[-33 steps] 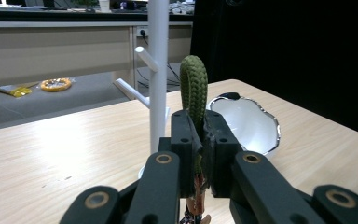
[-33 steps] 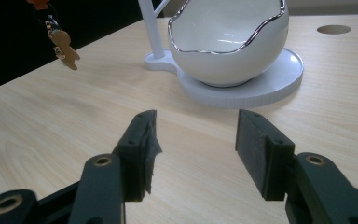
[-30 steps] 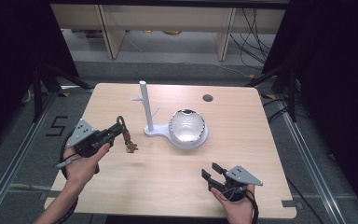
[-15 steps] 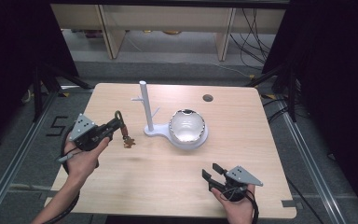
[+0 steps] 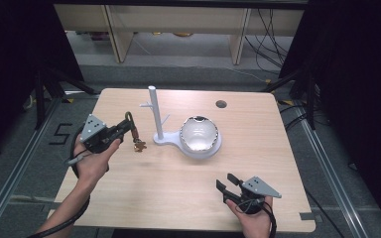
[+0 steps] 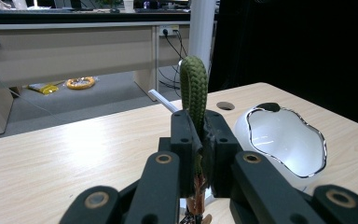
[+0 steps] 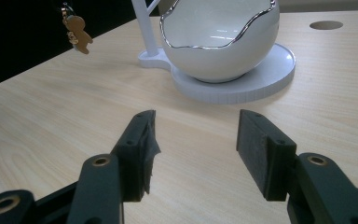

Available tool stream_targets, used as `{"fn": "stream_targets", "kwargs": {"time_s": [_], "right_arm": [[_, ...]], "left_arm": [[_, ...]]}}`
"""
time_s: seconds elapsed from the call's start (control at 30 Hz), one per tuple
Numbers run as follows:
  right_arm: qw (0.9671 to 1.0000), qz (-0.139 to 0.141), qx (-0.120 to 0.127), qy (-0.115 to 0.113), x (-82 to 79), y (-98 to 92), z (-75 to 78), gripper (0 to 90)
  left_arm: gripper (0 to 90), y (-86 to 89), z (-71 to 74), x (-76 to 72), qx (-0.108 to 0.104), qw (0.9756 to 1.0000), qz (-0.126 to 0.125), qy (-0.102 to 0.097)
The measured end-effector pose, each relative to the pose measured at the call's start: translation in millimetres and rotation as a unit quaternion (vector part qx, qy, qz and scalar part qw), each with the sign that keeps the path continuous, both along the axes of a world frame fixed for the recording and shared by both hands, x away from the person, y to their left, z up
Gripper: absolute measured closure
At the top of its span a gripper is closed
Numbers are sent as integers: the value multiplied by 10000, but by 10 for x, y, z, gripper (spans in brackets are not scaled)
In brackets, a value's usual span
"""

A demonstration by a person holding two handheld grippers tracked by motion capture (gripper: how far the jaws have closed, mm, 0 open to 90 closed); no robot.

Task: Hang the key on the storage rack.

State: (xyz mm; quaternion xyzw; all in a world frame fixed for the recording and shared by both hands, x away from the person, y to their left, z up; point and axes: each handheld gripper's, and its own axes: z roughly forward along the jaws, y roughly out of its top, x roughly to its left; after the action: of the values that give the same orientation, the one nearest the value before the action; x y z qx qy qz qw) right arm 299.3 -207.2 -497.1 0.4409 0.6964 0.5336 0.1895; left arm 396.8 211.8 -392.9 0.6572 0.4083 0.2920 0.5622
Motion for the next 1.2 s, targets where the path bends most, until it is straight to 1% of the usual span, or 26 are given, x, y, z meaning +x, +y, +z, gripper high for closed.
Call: {"fn": "stream_targets", "kwargs": {"time_s": [0.03,0.07,0.1,0.2,0.27,0.43,0.47,0.5,0.57,0.6,0.63,0.67,0.77,0.8,0.9,0.97,1.03,1.07,1.1,1.13,1.17,1.2], "right_arm": [[10000,-8,19,-16,0,4,-3,480],[10000,-60,-43,7,-8,2,3,480],[10000,-12,10,-63,4,10,-10,480],[10000,7,62,7,-5,22,-7,479],[10000,29,51,-5,-4,22,-10,479],[9999,12,111,26,-4,19,-12,478],[9999,-48,126,99,-18,25,-9,478],[9999,-47,106,104,-18,22,-10,477],[9999,-38,126,32,-7,24,-22,477],[10000,-4,85,-31,2,16,-23,477],[9999,-12,120,22,-6,19,-18,477],[10000,16,86,-29,3,10,-19,477],[9999,12,100,1,-4,4,-10,477],[10000,4,72,-40,1,1,-14,476],[10000,27,85,-36,-1,-1,-12,476],[9999,14,40,-106,-1,-1,-11,476],[9999,22,47,-101,-2,2,-9,476],[9999,-3,57,-84,-6,6,-7,476],[9998,-47,173,39,-23,25,-4,476],[9998,-34,170,42,-23,23,-4,476],[10000,1,58,-68,-8,5,-8,476],[10000,1,62,-48,-11,5,-5,475]], "left_arm": [[833,-3,1,9,6,10000,-4,-11],[833,-8,1,22,12,10000,8,-6],[833,-12,2,31,22,10000,11,7],[832,-26,1,62,26,10000,31,23],[833,-35,-3,86,25,10000,46,33],[833,-54,-13,145,39,9999,84,65],[832,-60,-15,157,40,9999,87,77],[832,-68,-17,169,36,9999,97,86],[832,-81,-20,195,56,9999,103,91],[832,-90,-22,205,58,9998,123,108],[832,-96,-23,219,78,9999,118,99],[832,-105,-24,227,70,9998,131,100],[832,-131,-27,264,94,9998,149,116],[832,-138,-29,277,99,9998,156,104],[832,-159,-29,301,119,9997,172,115],[832,-168,-29,317,141,9996,186,127],[832,-177,-32,337,148,9996,205,139],[832,-181,-32,344,154,9995,218,145],[832,-186,-34,352,144,9996,216,140],[832,-187,-33,358,165,9995,219,139],[832,-190,-34,363,175,9995,226,138],[832,-194,-34,367,174,9995,225,141]]}}
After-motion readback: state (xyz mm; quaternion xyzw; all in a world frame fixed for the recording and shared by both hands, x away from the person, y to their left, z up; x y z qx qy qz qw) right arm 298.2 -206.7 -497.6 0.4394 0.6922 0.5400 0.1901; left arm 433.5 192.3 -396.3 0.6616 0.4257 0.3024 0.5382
